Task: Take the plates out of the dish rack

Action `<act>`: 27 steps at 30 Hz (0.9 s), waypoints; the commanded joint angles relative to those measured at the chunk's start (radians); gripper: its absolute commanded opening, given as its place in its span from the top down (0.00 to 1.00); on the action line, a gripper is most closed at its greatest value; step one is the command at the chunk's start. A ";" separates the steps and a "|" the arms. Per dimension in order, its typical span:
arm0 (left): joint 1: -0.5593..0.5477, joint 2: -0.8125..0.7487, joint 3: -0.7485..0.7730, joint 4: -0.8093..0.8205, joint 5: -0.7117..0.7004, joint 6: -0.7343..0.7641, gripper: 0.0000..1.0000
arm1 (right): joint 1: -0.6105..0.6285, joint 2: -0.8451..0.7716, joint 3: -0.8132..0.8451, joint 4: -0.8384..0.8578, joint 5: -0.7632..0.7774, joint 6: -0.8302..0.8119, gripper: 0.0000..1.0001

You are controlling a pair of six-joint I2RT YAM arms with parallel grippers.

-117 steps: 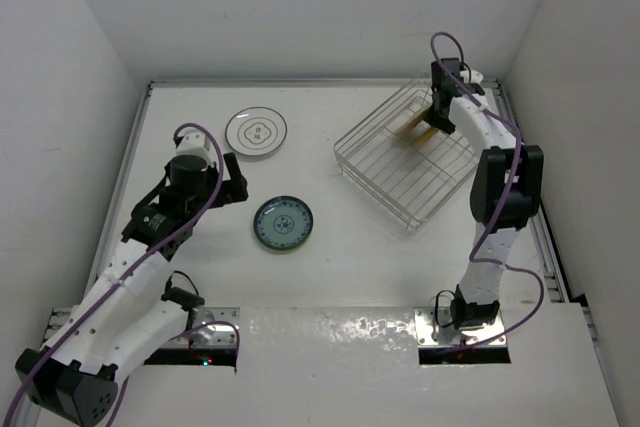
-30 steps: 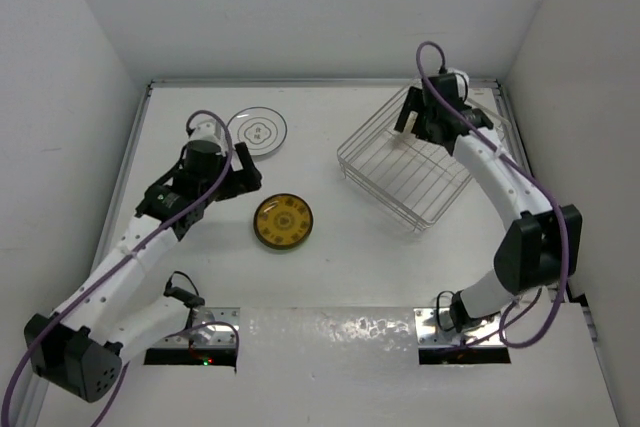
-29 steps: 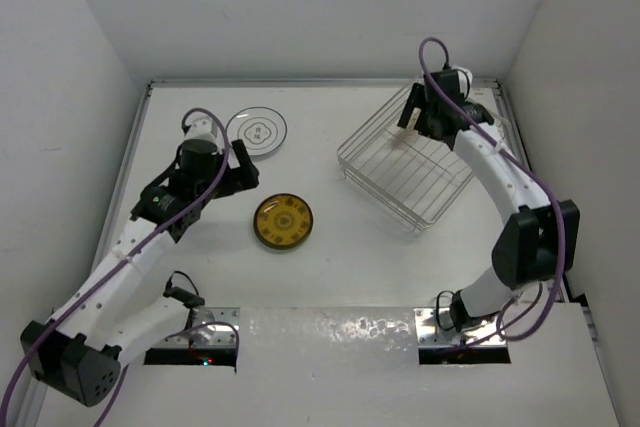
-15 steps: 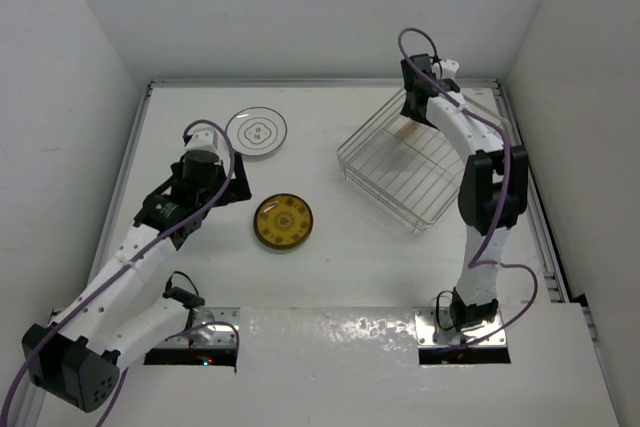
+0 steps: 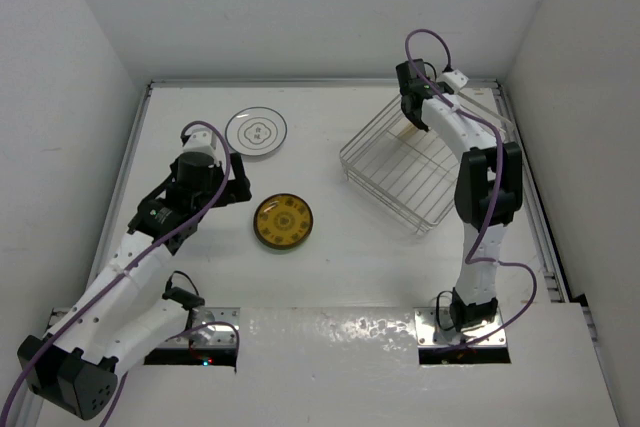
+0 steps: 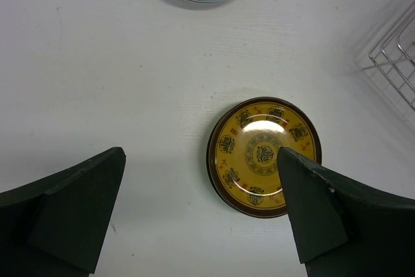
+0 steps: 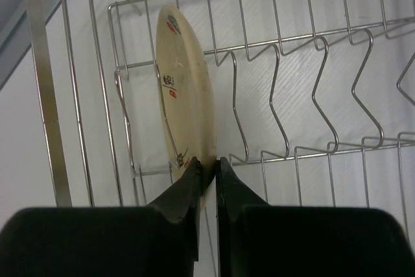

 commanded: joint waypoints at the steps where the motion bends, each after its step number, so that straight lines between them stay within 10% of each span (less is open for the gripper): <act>1: 0.002 -0.024 -0.003 0.045 0.025 0.019 0.00 | -0.007 0.042 0.001 -0.019 0.031 0.148 0.95; 13: 0.002 -0.024 -0.002 0.050 0.030 0.023 0.00 | -0.007 0.045 0.253 -0.154 0.076 0.143 1.00; 27: 0.003 -0.007 0.038 0.059 0.080 0.004 0.00 | 0.004 -0.220 0.188 -0.087 0.016 -0.150 1.00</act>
